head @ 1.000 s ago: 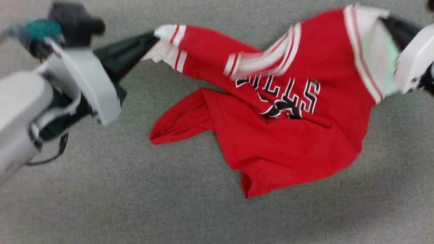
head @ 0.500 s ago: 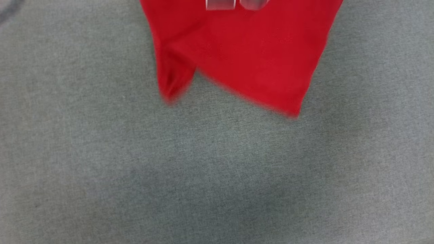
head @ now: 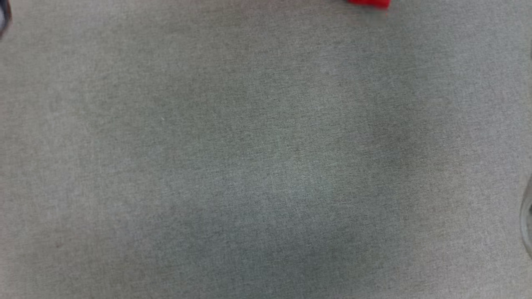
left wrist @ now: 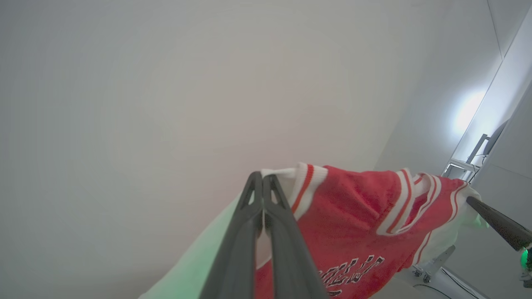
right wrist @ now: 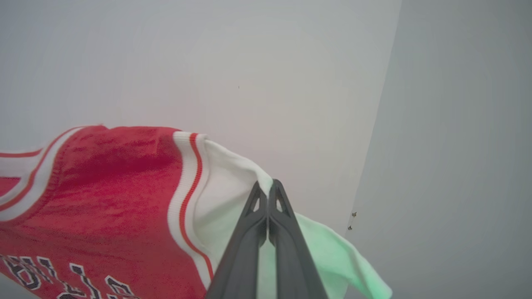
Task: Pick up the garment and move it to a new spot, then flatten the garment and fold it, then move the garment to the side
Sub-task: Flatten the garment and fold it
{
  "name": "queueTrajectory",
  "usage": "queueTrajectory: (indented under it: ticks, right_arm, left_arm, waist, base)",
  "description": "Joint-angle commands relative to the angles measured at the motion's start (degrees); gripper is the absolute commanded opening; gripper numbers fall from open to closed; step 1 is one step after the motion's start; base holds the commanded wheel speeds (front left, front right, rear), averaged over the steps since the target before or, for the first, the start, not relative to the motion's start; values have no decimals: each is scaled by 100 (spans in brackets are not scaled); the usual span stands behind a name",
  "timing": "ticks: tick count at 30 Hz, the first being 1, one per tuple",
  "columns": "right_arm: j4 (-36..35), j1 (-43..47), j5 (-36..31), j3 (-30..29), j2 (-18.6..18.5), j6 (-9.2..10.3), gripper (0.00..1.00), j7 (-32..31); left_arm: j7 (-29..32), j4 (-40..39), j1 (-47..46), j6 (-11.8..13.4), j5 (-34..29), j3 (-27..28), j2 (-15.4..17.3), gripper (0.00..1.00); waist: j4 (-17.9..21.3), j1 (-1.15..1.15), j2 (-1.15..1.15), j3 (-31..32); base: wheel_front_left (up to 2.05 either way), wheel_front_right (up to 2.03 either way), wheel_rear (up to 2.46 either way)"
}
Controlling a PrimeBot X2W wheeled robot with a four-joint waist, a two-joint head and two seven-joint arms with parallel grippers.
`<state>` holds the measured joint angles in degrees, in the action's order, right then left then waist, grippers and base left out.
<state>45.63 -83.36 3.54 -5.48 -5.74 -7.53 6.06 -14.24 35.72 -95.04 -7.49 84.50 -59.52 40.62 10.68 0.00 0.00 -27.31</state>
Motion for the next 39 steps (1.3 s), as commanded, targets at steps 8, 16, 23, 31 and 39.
queueTrajectory:
  ticks: [8,16,23,31,39]
  right_arm:
    - [-433,1120,756,993,-118,8,0,-94]
    - [-2091,3121,1772,1856,-636,8,0,-866]
    - [-4000,5088,2224,1854,-1111,7,0,-1953]
    - [-5467,6452,2232,1677,-1316,7,0,-2897]
    - [-6743,7864,2467,1528,-1821,7,0,-4094]
  left_arm:
    - [-95,-1098,1705,2,208,541,718,0]
    - [-86,-3324,4002,2,79,1142,1518,0]
    - [-87,-4576,5928,1,-311,1424,2048,0]
    - [-86,-5205,7184,1,-414,1118,2583,0]
    - [206,-5794,7776,1,-288,283,3172,0]
  waist:
    - [-145,0,0,34]
    - [-188,0,0,290]
    - [-239,0,0,479]
    - [-266,0,0,565]
    - [-379,0,0,591]
  base:
    - [0,0,0]
    - [0,0,0]
    - [0,0,0]
    - [0,0,0]
    - [0,0,0]
